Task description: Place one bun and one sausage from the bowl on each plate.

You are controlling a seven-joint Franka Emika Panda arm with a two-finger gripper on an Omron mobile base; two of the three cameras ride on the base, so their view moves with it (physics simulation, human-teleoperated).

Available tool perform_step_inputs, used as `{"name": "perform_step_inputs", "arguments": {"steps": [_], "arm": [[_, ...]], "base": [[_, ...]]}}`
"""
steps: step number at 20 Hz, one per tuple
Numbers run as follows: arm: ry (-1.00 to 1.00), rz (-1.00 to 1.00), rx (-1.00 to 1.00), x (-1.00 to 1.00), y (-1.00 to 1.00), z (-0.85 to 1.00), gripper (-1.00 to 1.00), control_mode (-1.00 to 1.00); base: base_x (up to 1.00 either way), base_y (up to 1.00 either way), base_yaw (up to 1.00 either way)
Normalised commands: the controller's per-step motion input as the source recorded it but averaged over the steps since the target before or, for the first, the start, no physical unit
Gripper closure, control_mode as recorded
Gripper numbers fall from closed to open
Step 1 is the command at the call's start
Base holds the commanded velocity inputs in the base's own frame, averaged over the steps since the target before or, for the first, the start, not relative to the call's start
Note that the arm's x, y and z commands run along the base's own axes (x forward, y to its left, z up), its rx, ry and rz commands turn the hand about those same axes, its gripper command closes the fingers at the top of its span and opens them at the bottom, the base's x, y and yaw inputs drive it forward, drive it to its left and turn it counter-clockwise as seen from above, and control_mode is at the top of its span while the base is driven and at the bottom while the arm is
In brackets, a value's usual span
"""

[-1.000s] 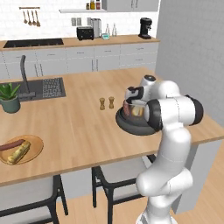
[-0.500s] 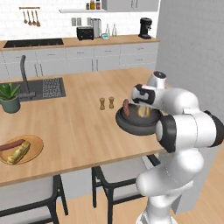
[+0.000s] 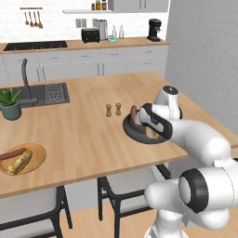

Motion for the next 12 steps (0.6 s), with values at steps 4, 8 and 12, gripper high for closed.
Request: {"name": "perform_step_inputs", "arguments": {"steps": [4,8,12], "arm": [[-0.01,0.15,-0.03,-0.68,0.28,0.31,1.00,-1.00],[-0.11,0.10,0.00,-0.84,0.00,0.08,1.00,-1.00],[-0.04,0.02,0.00,-0.25,0.00,0.00,1.00,1.00]], "base": [[0.00,0.00,0.00],[0.00,0.00,0.00],[-0.75,0.03,0.08]]}}
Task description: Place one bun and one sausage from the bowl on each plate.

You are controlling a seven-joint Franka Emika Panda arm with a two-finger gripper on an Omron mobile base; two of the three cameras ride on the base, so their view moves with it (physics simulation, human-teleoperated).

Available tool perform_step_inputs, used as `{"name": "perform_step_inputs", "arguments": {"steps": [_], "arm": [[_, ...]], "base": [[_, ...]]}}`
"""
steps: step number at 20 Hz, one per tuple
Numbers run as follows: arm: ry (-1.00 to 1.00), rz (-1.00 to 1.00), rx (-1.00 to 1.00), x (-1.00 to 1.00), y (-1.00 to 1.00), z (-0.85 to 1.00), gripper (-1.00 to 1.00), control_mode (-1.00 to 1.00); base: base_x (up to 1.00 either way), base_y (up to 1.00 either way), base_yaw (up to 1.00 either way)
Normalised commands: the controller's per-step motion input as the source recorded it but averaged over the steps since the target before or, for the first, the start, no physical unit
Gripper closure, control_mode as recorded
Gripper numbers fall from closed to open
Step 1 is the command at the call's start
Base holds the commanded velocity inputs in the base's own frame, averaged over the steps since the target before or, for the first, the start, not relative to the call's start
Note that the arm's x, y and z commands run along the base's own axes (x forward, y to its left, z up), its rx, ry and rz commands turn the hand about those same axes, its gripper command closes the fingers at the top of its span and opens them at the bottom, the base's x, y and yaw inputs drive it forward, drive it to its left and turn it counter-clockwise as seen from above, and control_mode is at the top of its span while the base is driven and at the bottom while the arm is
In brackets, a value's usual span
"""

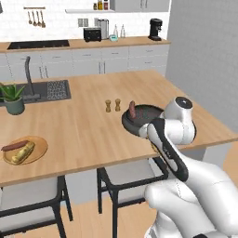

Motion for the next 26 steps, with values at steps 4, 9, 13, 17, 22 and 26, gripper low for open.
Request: {"name": "perform_step_inputs", "arguments": {"steps": [4,9,13,17,22,26], "arm": [[0.00,0.00,0.00,0.00,0.00,0.00,1.00,1.00],[0.00,0.00,0.00,0.00,0.00,0.00,1.00,1.00],[0.00,0.00,0.00,0.00,0.00,0.00,1.00,1.00],[0.00,0.00,0.00,0.00,0.00,0.00,1.00,1.00],[0.00,0.00,0.00,0.00,0.00,0.00,1.00,1.00],[0.00,0.00,0.00,0.00,0.00,0.00,1.00,1.00]], "base": [[-0.87,0.63,0.18],[-0.15,1.00,0.18],[0.00,1.00,0.10],[0.00,1.00,0.02],[0.11,1.00,0.00],[0.40,1.00,0.00]]}}
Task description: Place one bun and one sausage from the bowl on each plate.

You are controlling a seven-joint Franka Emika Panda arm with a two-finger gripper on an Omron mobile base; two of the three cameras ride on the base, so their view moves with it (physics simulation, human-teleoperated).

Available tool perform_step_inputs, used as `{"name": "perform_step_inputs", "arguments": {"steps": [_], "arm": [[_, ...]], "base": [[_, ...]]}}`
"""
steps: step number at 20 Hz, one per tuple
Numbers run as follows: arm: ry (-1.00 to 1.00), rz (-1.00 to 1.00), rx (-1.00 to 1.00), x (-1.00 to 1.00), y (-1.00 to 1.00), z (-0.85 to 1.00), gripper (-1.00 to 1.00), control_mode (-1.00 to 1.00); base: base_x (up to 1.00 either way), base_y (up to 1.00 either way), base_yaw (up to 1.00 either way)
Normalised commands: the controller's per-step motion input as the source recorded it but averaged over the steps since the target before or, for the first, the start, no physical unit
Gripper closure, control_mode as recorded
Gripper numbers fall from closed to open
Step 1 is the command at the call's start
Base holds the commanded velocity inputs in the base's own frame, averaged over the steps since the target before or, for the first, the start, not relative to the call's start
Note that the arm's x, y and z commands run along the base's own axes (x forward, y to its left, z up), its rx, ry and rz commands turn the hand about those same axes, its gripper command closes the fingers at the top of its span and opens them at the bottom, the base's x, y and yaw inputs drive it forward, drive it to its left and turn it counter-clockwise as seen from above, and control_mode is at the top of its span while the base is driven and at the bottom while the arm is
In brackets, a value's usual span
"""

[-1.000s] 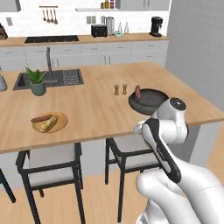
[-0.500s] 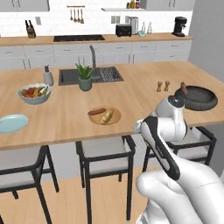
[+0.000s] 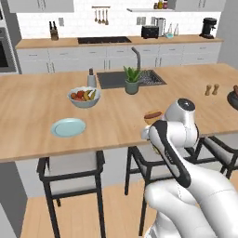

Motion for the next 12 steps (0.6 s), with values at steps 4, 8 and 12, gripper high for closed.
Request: {"name": "perform_step_inputs", "arguments": {"steps": [4,8,12], "arm": [[0.00,0.00,0.00,0.00,0.00,0.00,1.00,1.00],[0.00,0.00,0.00,0.00,0.00,0.00,1.00,1.00],[0.00,0.00,0.00,0.00,0.00,0.00,1.00,1.00]], "base": [[0.52,1.00,0.00],[0.61,1.00,-0.01],[0.68,1.00,-0.03]]}}
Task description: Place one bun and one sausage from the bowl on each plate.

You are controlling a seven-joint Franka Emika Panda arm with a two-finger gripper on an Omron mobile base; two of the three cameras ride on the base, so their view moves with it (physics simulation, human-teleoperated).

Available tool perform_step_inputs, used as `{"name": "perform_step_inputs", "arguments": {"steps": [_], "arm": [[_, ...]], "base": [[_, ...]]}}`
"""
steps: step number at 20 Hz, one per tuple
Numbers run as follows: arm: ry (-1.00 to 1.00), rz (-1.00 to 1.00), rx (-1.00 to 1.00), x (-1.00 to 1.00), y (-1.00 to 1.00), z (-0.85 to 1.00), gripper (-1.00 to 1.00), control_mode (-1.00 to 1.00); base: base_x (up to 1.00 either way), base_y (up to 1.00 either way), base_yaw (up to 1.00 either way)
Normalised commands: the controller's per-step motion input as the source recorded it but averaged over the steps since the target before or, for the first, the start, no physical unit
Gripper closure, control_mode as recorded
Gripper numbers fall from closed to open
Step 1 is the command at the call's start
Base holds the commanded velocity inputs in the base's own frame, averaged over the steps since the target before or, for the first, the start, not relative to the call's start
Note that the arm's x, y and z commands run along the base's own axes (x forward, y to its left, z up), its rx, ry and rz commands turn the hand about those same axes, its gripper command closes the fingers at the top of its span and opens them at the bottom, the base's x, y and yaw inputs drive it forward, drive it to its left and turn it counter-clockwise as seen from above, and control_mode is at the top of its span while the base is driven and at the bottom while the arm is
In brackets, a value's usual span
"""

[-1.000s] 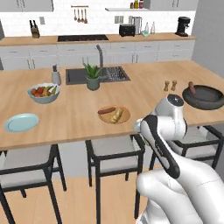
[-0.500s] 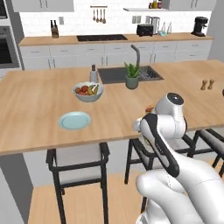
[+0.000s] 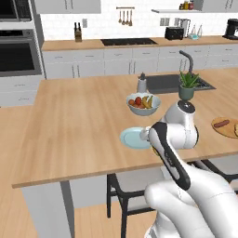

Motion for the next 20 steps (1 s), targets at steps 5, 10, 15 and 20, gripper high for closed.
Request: {"name": "perform_step_inputs", "arguments": {"steps": [5,10,15,20], "arm": [[0.10,0.00,-0.03,0.52,0.17,-0.23,1.00,-1.00],[0.20,0.07,0.05,0.67,-0.32,-0.17,1.00,-1.00],[0.11,0.01,0.04,0.66,-0.32,-0.06,1.00,-1.00],[0.00,0.00,0.00,0.59,0.00,-0.24,1.00,-1.00]], "base": [[0.13,0.17,-0.01],[0.00,0.00,0.00],[0.00,0.00,0.00],[0.00,0.00,0.00]]}}
